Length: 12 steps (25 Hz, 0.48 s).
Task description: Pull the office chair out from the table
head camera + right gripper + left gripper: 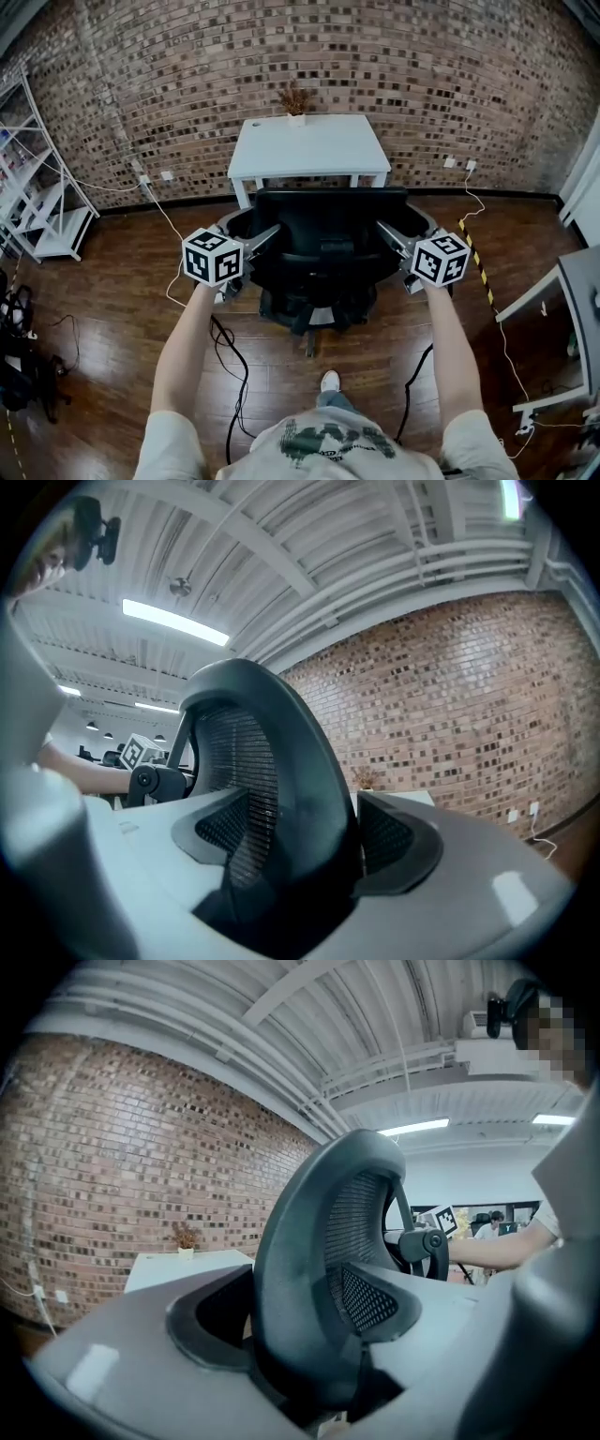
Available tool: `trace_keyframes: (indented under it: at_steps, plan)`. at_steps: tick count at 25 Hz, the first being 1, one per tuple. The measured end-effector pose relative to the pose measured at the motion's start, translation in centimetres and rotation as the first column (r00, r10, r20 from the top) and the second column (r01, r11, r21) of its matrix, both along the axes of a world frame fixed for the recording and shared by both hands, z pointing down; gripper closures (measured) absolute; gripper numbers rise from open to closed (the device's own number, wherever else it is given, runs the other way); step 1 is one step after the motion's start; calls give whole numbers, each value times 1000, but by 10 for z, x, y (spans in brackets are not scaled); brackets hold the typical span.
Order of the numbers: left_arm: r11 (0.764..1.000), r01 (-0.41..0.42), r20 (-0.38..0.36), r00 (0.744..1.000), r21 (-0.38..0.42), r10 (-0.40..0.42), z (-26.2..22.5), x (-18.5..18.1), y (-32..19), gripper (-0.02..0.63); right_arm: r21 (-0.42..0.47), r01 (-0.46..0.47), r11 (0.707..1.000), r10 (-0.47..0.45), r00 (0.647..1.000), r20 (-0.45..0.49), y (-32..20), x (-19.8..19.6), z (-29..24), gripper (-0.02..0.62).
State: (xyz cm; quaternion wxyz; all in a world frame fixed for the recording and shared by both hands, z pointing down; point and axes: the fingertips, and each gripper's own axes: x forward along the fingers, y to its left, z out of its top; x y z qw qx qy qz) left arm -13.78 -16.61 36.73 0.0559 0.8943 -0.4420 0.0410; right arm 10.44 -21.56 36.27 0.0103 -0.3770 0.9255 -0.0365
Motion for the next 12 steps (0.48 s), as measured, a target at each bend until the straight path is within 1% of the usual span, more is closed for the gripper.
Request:
trace_keyframes:
  at_steps: [3, 5, 11, 12]
  plan:
    - [999, 38, -12, 999, 17, -38, -4, -11, 15, 298, 34, -98, 995, 98, 995, 22, 12, 15, -10, 252]
    - [998, 57, -23, 998, 25, -56, -4, -15, 27, 298, 48, -134, 990, 132, 991, 34, 25, 21, -16, 252]
    - [996, 76, -44, 996, 54, -74, -4, -10, 64, 301, 73, -134, 988, 135, 991, -3, 75, 19, -21, 253]
    - [995, 81, -45, 996, 61, -79, -6, -9, 70, 302, 80, -132, 988, 133, 991, -8, 83, 17, -22, 266]
